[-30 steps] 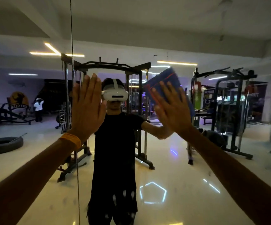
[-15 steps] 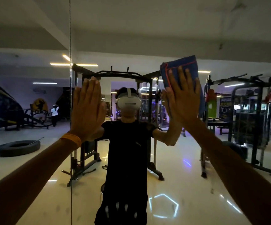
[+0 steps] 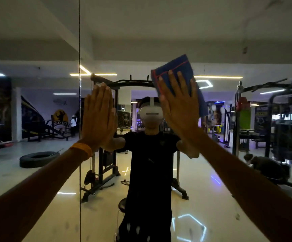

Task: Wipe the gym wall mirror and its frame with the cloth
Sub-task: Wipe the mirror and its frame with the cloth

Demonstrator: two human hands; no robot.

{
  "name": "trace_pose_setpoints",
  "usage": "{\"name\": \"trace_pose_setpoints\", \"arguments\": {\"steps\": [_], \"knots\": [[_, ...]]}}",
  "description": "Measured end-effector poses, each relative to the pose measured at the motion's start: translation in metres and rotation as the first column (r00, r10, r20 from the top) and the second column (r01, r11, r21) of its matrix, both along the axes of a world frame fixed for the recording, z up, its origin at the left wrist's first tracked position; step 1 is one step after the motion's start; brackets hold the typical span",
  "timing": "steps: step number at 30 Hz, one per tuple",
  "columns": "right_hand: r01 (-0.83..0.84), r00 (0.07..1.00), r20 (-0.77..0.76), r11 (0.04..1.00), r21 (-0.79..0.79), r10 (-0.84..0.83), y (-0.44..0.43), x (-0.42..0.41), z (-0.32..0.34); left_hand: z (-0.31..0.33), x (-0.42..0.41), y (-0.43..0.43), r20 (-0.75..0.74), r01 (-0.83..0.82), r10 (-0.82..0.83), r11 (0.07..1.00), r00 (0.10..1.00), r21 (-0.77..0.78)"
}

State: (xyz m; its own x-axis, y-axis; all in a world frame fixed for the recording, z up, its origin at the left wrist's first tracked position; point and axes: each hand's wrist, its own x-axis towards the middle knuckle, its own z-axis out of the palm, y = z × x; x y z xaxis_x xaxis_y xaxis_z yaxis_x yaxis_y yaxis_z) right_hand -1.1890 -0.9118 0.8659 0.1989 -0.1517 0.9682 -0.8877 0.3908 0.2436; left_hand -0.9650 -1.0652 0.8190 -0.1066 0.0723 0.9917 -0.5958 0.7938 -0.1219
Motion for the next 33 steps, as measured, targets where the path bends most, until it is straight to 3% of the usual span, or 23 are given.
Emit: {"name": "trace_pose_setpoints", "arguments": {"steps": [1, 4, 6, 8, 9, 11, 13, 14, 16, 19, 21, 23, 24, 26, 28, 29, 33], "knots": [[-0.005, 0.998, -0.056, 0.999, 0.033, 0.006, -0.007, 0.007, -0.027, -0.001, -0.001, 0.002, -0.008, 0.005, -0.005, 1.000, 1.000, 0.002], [0.028, 0.958, -0.277, 0.940, 0.341, 0.072, -0.007, 0.014, -0.122, -0.013, -0.003, 0.003, 0.009, 0.000, 0.000, 1.000, 1.000, 0.029], [0.088, 0.909, -0.408, 0.914, 0.397, 0.090, 0.004, -0.003, -0.146, -0.027, -0.002, 0.002, 0.030, 0.008, -0.010, 0.999, 1.000, 0.050], [0.103, 0.892, -0.447, 0.931, 0.350, 0.069, 0.014, -0.026, -0.126, -0.038, -0.004, 0.001, 0.037, 0.022, -0.024, 0.998, 0.999, 0.052], [0.084, 0.912, -0.408, 0.960, 0.267, 0.034, 0.020, -0.036, -0.106, -0.042, -0.006, 0.001, 0.047, 0.032, -0.034, 0.999, 0.998, 0.044], [0.049, 0.985, -0.167, 0.994, 0.096, -0.033, 0.035, -0.056, -0.061, -0.047, -0.011, 0.001, 0.078, 0.043, -0.044, 0.999, 0.996, 0.019], [-0.001, 0.995, 0.104, 1.000, -0.023, 0.003, 0.042, -0.054, -0.040, -0.050, -0.015, 0.001, 0.086, 0.055, -0.056, 0.998, 0.995, 0.014], [-0.020, 0.988, 0.155, 0.998, -0.060, 0.029, 0.038, -0.044, -0.048, -0.050, -0.018, 0.001, 0.072, 0.061, -0.062, 0.998, 0.995, 0.020], [-0.036, 0.994, 0.104, 0.999, -0.013, 0.037, 0.020, -0.020, -0.103, -0.053, -0.022, 0.002, 0.042, 0.053, -0.055, 0.998, 0.998, 0.038], [-0.026, 0.990, -0.130, 0.965, 0.260, 0.062, 0.009, 0.006, -0.201, -0.067, -0.024, 0.006, 0.046, 0.019, -0.021, 0.999, 0.999, 0.044], [0.024, 0.963, -0.257, 0.929, 0.369, 0.077, 0.019, -0.007, -0.209, -0.079, -0.022, 0.006, 0.085, 0.030, -0.033, 0.999, 0.996, 0.038], [0.083, 0.937, -0.348, 0.939, 0.334, 0.041, 0.027, -0.029, -0.177, -0.086, -0.018, 0.003, 0.115, 0.046, -0.049, 0.998, 0.992, 0.031], [0.082, 0.944, -0.329, 0.963, 0.257, 0.008, 0.030, -0.038, -0.156, -0.089, -0.016, 0.001, 0.125, 0.052, -0.056, 0.998, 0.991, 0.035], [0.034, 0.994, -0.103, 0.996, 0.077, -0.026, 0.034, -0.047, -0.119, -0.095, -0.011, -0.003, 0.144, 0.053, -0.059, 0.998, 0.988, 0.041], [0.007, 0.993, 0.114, 0.999, -0.050, -0.001, 0.025, -0.031, -0.117, -0.102, -0.006, -0.004, 0.157, 0.046, -0.049, 0.999, 0.986, 0.026], [0.011, 0.993, 0.121, 0.998, -0.064, -0.003, 0.016, -0.017, -0.134, -0.105, -0.004, -0.005, 0.156, 0.041, -0.043, 0.999, 0.987, 0.017], [-0.007, 0.980, -0.185, 0.939, 0.344, 0.075, 0.002, 0.023, -0.251, -0.119, 0.001, -0.006, 0.141, 0.033, -0.034, 0.999, 0.989, 0.012]]}}
